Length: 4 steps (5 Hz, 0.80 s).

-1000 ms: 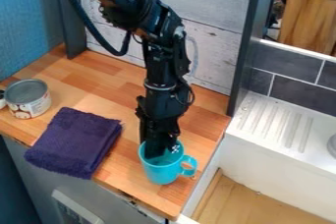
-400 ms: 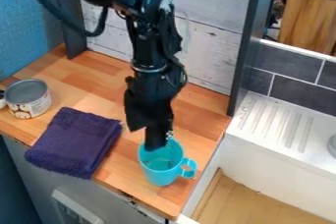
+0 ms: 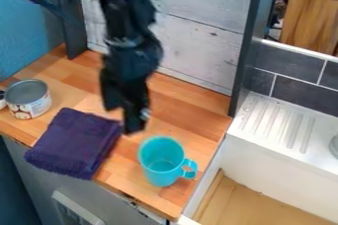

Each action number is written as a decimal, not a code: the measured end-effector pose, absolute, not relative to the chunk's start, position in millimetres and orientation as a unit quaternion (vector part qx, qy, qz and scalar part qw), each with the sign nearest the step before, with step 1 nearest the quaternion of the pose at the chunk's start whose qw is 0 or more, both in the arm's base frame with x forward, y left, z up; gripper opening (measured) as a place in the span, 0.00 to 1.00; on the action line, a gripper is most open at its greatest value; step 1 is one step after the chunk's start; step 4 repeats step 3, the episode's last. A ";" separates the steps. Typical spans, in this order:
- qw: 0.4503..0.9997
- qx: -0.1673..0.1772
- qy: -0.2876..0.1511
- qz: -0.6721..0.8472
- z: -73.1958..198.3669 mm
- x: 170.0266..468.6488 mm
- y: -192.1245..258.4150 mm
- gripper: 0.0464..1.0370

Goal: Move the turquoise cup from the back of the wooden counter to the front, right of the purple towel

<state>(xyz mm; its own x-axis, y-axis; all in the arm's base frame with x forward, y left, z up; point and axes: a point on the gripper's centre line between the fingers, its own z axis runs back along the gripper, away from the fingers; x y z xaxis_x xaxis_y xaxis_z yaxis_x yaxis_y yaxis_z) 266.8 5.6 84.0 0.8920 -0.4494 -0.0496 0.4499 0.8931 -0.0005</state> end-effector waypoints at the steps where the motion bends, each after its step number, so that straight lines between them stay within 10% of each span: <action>1: 0.979 0.014 0.044 -0.197 93.8 251.8 38.5 0.96; 4: 0.985 0.011 0.101 -0.140 80.8 235.6 75.6 0.96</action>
